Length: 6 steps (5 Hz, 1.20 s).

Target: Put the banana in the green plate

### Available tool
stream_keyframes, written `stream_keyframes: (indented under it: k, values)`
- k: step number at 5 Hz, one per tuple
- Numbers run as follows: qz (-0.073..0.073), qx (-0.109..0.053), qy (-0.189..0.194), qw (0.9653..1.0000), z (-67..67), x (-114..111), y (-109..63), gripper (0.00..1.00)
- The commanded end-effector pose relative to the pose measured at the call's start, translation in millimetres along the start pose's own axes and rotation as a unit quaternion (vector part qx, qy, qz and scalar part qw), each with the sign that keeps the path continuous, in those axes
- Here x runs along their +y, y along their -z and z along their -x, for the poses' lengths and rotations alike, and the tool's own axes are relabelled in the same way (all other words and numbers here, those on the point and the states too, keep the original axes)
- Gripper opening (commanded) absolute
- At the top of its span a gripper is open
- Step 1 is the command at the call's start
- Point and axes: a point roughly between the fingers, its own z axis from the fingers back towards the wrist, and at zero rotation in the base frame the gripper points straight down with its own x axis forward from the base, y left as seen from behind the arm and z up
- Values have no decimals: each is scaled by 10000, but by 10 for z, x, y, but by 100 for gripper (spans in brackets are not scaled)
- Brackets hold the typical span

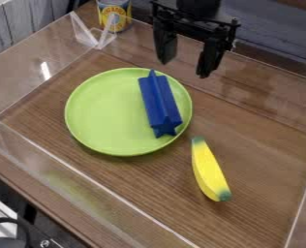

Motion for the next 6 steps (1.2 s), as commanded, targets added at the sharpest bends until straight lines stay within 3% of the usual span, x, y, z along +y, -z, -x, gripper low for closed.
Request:
stream_keyframes:
  k: [1,2,3,4,5,6]
  values:
    - [12,-1,-147,9999,91,-35,-34,100]
    - [36,-111,-436,9990,325,-248,104,100]
    - [92,-318,-842,9959,532,-489,200,100]
    - [148,-484,-1059,9931,561,-670,210,100]
    - [171,-519,-1205,9912,554,-700,180,100]
    - [187,-541,-1384,9887,500,-726,279,100]
